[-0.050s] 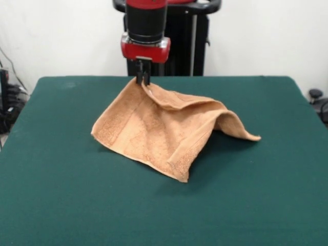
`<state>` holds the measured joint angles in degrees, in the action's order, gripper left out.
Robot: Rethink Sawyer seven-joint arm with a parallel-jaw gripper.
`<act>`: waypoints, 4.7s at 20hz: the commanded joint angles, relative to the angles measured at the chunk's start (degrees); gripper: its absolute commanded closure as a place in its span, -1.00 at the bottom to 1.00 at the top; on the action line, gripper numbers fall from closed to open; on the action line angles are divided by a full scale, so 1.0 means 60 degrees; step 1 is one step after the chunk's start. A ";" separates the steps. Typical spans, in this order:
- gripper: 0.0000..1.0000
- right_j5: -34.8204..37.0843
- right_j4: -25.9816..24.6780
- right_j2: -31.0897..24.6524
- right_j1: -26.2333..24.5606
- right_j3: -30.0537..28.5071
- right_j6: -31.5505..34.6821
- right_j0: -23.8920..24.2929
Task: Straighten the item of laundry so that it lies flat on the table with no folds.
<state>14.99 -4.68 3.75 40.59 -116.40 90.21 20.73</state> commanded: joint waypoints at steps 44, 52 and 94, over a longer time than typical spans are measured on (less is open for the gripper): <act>-1.00 0.2402 -0.0388 -0.0924 0.0036 0.2205 0.1169 -0.1423; -1.00 0.2600 -0.0204 -0.0952 -0.0727 0.3261 0.1299 -0.1615; -1.00 0.0687 0.0094 -0.0601 -0.1881 0.2813 0.2314 -0.2396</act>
<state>21.90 -7.56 3.66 28.48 -93.10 90.22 7.80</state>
